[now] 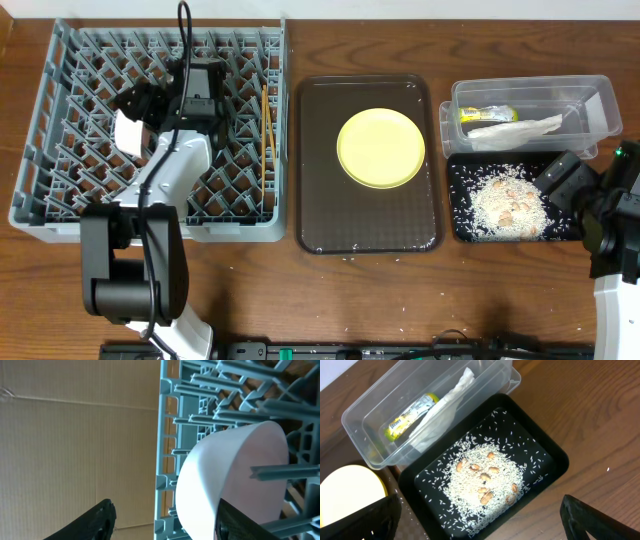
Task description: Sort waste into correct bins and load items into the dishwasher
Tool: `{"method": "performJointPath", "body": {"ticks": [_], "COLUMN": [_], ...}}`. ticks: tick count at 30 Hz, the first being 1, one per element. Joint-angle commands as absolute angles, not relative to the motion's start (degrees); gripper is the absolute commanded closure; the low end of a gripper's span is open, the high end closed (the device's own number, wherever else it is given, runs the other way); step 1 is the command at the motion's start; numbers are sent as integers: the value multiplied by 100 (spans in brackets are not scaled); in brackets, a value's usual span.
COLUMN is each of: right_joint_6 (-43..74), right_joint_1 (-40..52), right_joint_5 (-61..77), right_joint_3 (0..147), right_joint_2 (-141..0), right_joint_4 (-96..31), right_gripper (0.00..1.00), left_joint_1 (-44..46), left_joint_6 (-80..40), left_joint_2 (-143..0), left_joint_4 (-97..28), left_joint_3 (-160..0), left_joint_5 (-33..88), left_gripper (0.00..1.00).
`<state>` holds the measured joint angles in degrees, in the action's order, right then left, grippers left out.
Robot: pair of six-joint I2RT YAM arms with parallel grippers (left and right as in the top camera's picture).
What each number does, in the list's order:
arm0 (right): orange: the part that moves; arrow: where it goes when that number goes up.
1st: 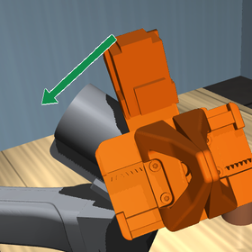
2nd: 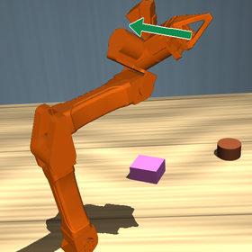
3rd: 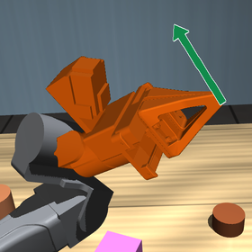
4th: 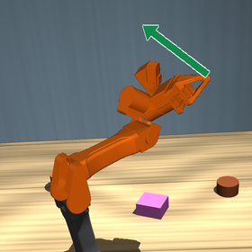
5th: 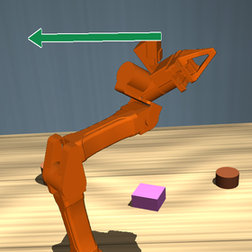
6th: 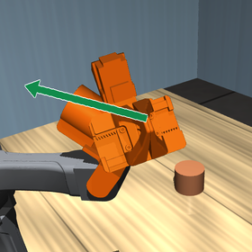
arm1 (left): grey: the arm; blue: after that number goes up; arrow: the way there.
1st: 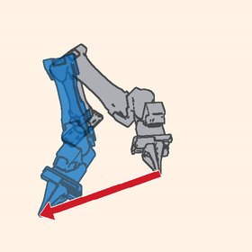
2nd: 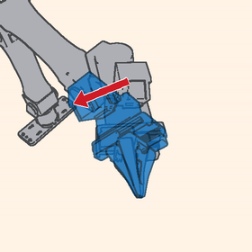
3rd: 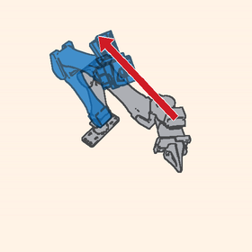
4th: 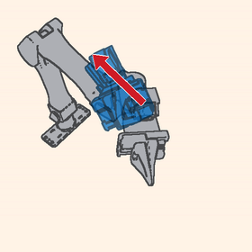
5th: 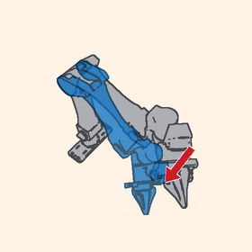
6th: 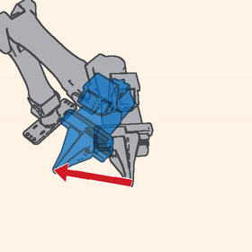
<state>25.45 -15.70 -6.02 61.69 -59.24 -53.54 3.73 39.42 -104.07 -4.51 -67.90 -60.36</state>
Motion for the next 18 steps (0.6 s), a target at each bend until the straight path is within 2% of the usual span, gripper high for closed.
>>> {"method": "performJointPath", "body": {"ticks": [1,6,10,15,18], "right_joint_6": [2611,2609,2611,2611,2611], "right_joint_1": [-1610,-1610,-1610,-1610,-1610], "right_joint_5": [-642,-642,-642,-642,-642], "right_joint_3": [6182,6182,6182,6182,6182], "right_joint_2": [-5927,-5927,-5927,-5927,-5927], "right_joint_4": [-5363,-5363,-5363,-5363,-5363], "right_gripper": [1,1,1,1,1], "left_joint_1": [585,867,1118,1326,1455], "left_joint_6": [3841,3116,2672,1938,1214], "left_joint_2": [-10407,-10235,-9793,-8921,-8169], "left_joint_4": [-443,-449,-469,-766,-1498], "left_joint_3": [-6755,-6755,-6755,-6757,-6757], "left_joint_5": [-6117,-6202,-6202,-6119,-5334], "left_gripper": [33,16,10,8,8]}}
